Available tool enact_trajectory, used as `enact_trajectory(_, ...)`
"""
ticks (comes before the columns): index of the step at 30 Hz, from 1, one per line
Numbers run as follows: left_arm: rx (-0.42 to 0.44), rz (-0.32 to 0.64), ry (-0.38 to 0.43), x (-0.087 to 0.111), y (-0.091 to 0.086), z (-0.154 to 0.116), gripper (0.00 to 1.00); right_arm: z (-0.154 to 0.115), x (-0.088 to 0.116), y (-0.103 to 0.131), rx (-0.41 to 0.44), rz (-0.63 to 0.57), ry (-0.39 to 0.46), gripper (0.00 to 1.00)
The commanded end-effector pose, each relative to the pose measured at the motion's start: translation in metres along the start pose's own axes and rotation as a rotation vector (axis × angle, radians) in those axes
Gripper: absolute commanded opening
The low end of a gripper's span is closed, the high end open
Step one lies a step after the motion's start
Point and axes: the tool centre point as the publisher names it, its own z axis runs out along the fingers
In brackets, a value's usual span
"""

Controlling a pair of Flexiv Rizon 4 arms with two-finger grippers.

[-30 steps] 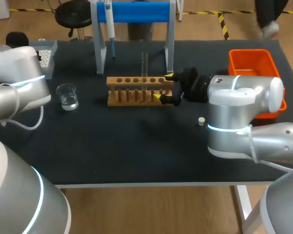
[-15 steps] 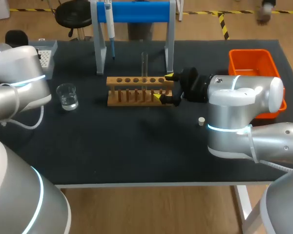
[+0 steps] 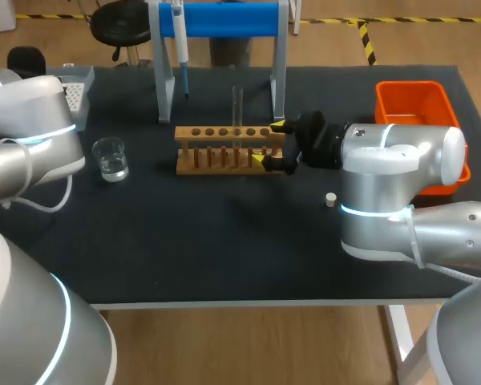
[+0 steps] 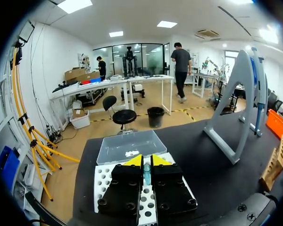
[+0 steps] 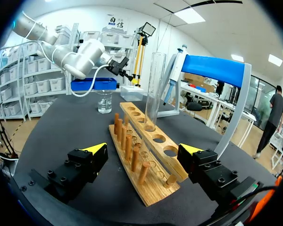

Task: Invert the test tube, pick up the pipette, mount the tip to pipette, aspirate from beaker and dispense into the tube, eject the tip, return the pipette, and cap with the stopper.

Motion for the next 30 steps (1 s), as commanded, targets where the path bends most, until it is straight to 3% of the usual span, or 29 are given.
enact_trajectory(1, 0.009, 0.004, -0.009, 0.001, -0.001, -0.003, 0.00, 0.000, 0.001, -0.001, -0.001, 0.000, -0.002, 1.00)
enact_trajectory(21, 0.050, 0.030, -0.083, -0.002, -0.023, -0.020, 0.00, 0.000, 0.001, -0.001, -0.001, 0.000, -0.002, 1.00)
enact_trajectory(26, 0.049, 0.050, -0.047, 0.002, -0.030, -0.027, 0.00, 0.000, 0.001, -0.001, -0.001, 0.000, -0.002, 1.00)
enact_trajectory(30, 0.039, 0.090, 0.035, 0.010, -0.038, -0.039, 0.00, 0.000, 0.001, -0.001, -0.001, 0.000, -0.002, 1.00)
